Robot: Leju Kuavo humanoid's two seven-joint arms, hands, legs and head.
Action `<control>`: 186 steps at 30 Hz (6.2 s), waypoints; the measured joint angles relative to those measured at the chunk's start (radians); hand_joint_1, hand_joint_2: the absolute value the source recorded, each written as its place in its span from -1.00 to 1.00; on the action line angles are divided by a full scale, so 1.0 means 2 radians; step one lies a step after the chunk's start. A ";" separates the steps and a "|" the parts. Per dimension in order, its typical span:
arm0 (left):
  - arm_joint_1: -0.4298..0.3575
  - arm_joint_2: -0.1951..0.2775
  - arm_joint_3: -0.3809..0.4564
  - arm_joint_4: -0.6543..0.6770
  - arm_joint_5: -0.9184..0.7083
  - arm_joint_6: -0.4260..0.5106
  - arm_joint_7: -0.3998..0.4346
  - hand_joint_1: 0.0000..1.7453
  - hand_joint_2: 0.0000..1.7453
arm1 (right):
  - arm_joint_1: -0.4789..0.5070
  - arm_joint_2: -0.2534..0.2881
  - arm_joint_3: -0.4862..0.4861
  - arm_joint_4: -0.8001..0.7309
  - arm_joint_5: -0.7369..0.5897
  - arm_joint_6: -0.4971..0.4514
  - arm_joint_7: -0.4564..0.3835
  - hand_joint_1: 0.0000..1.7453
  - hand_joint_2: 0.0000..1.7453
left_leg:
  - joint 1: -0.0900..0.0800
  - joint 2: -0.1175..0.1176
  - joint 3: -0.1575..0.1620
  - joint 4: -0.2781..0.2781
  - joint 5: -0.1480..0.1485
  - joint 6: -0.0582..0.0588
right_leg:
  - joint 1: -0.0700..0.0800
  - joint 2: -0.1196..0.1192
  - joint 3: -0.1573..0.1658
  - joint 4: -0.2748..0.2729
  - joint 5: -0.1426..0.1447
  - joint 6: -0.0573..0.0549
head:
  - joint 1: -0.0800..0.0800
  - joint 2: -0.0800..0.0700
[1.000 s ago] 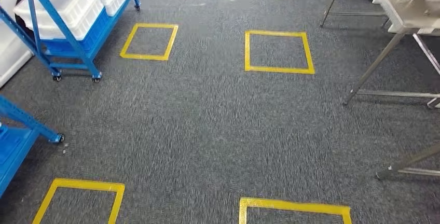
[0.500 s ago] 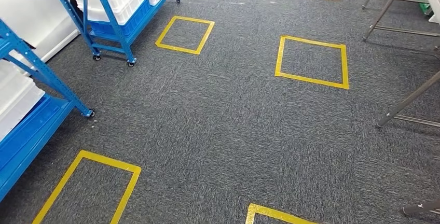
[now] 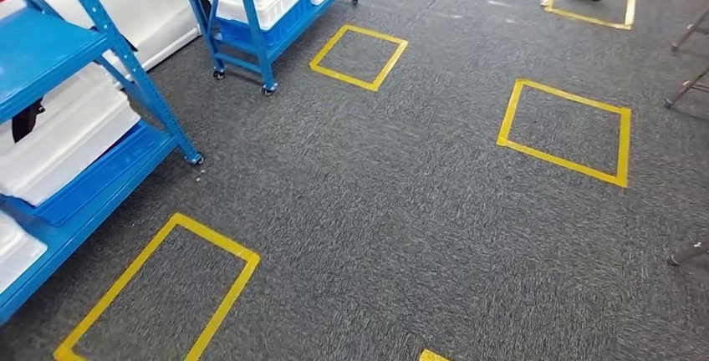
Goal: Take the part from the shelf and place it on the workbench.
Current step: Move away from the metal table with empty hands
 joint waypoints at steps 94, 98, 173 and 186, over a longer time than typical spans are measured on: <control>0.003 0.001 -0.003 0.000 0.002 -0.014 -0.019 -1.00 -1.00 | -0.002 0.001 -0.024 0.001 0.009 0.009 0.010 -1.00 -1.00 | -0.002 0.054 0.041 -0.011 -0.032 -0.002 | 0.007 -0.037 -0.017 -0.002 0.023 -0.010 | -0.004 0.000; 0.003 0.002 -0.003 0.000 0.002 -0.014 -0.019 -1.00 -1.00 | 0.000 0.001 -0.025 0.001 0.010 0.009 0.010 -1.00 -1.00 | 0.001 0.058 0.012 0.059 -0.063 -0.012 | 0.005 -0.040 0.000 -0.011 0.014 -0.021 | -0.008 0.000; 0.009 0.002 0.008 0.000 -0.006 -0.011 -0.006 -1.00 -1.00 | -0.005 0.008 -0.038 0.004 0.027 0.018 0.007 -1.00 -1.00 | 0.001 0.061 -0.003 0.006 0.002 0.013 | 0.009 -0.032 0.045 0.002 -0.041 0.005 | -0.001 0.000; 0.006 0.000 0.008 0.000 -0.008 -0.009 -0.004 -1.00 -1.00 | -0.005 0.007 -0.042 0.004 0.027 0.018 0.008 -1.00 -1.00 | -0.004 0.058 0.040 -0.001 -0.039 0.005 | 0.013 -0.034 -0.023 0.001 0.024 -0.008 | 0.001 0.000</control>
